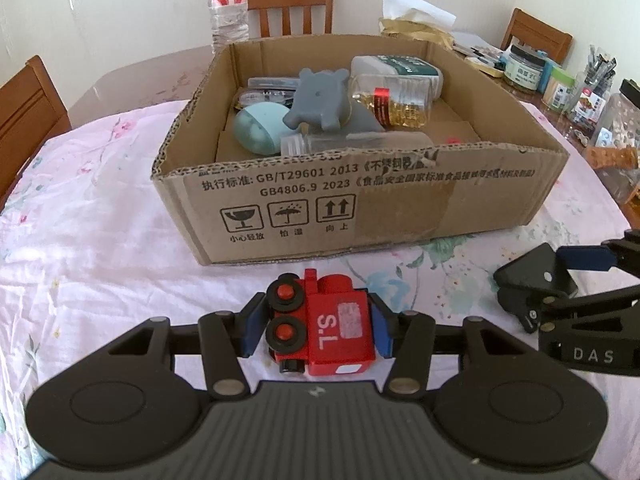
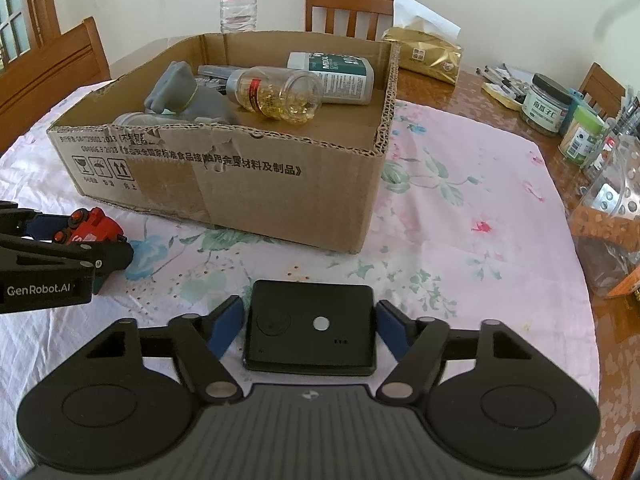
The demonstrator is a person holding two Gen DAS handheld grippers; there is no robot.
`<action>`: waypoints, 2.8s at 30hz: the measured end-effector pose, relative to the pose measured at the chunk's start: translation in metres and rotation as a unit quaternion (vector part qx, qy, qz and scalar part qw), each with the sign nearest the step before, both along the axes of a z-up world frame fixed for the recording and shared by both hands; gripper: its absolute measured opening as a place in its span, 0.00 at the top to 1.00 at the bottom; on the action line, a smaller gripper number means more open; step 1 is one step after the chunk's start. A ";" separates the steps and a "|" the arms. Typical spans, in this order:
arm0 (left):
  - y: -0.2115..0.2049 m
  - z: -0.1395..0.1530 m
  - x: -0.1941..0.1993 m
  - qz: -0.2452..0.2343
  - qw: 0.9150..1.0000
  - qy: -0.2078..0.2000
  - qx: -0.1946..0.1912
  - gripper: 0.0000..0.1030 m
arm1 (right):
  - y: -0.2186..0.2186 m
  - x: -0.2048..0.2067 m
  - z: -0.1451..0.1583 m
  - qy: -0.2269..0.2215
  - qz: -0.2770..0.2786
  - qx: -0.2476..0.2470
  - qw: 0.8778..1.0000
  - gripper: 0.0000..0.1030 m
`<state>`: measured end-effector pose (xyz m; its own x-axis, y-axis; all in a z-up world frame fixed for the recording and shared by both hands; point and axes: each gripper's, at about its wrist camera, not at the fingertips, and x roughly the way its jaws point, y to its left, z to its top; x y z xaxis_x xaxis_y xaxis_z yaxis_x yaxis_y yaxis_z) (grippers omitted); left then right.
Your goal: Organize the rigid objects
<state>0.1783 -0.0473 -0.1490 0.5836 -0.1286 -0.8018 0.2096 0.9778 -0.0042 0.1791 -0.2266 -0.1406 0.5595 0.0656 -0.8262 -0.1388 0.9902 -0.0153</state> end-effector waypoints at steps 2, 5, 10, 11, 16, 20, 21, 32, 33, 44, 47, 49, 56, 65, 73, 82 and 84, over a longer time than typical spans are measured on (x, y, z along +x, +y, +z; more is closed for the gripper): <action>0.000 0.001 0.001 -0.009 1.000 0.007 0.004 0.49 | 0.000 0.000 0.001 0.006 0.003 -0.001 1.000 0.28; 0.002 0.004 0.000 -0.027 0.999 0.019 0.006 0.49 | -0.001 -0.001 0.003 0.012 0.011 -0.004 1.000 0.28; 0.005 0.011 -0.005 -0.065 0.997 0.028 0.023 0.50 | -0.003 -0.003 0.013 0.019 0.031 -0.004 0.999 0.28; 0.006 0.013 -0.007 -0.073 0.997 0.030 0.025 0.50 | -0.003 -0.003 0.015 0.019 0.035 -0.006 0.999 0.28; 0.009 0.026 -0.014 -0.105 0.993 0.033 0.034 0.49 | -0.006 -0.006 0.026 0.025 0.048 -0.008 0.999 0.28; 0.013 0.038 -0.018 -0.116 0.992 0.033 0.027 0.49 | -0.010 -0.008 0.040 0.028 0.062 0.001 0.998 0.29; 0.014 0.041 -0.019 -0.117 0.992 0.032 0.025 0.49 | -0.011 -0.009 0.043 0.028 0.064 0.000 0.998 0.30; 0.021 0.053 -0.019 -0.125 0.992 0.011 0.018 0.49 | -0.014 -0.004 0.051 0.027 0.099 -0.010 0.995 0.37; 0.021 0.053 -0.019 -0.125 0.992 0.012 0.017 0.49 | -0.015 -0.002 0.048 0.024 0.105 -0.012 0.994 0.34; 0.017 0.049 -0.027 -0.124 0.992 0.024 0.024 0.50 | -0.033 0.044 0.007 0.074 0.162 0.024 0.984 0.19; 0.016 0.049 -0.030 -0.125 0.992 0.022 0.022 0.49 | -0.033 0.035 0.008 0.093 0.174 0.028 0.980 0.15; 0.016 0.048 -0.032 -0.126 0.992 0.021 0.022 0.50 | -0.028 0.025 0.009 0.105 0.184 0.028 0.977 0.14; 0.014 0.046 -0.030 -0.126 0.992 0.024 0.020 0.50 | -0.008 0.013 0.004 0.081 0.156 -0.012 0.984 0.14; 0.016 0.040 -0.027 -0.104 0.994 0.032 0.008 0.49 | -0.009 0.014 0.009 0.067 0.127 -0.014 0.990 0.28; 0.015 0.046 -0.027 -0.113 0.993 0.029 0.007 0.50 | -0.003 0.011 0.019 0.065 0.124 -0.027 0.990 0.28; 0.020 0.065 -0.025 -0.122 0.992 0.016 0.011 0.49 | -0.003 0.009 0.072 0.029 0.140 -0.008 0.990 0.28; 0.021 0.070 -0.023 -0.122 0.992 0.012 0.012 0.49 | -0.005 0.013 0.089 0.008 0.142 0.000 0.990 0.28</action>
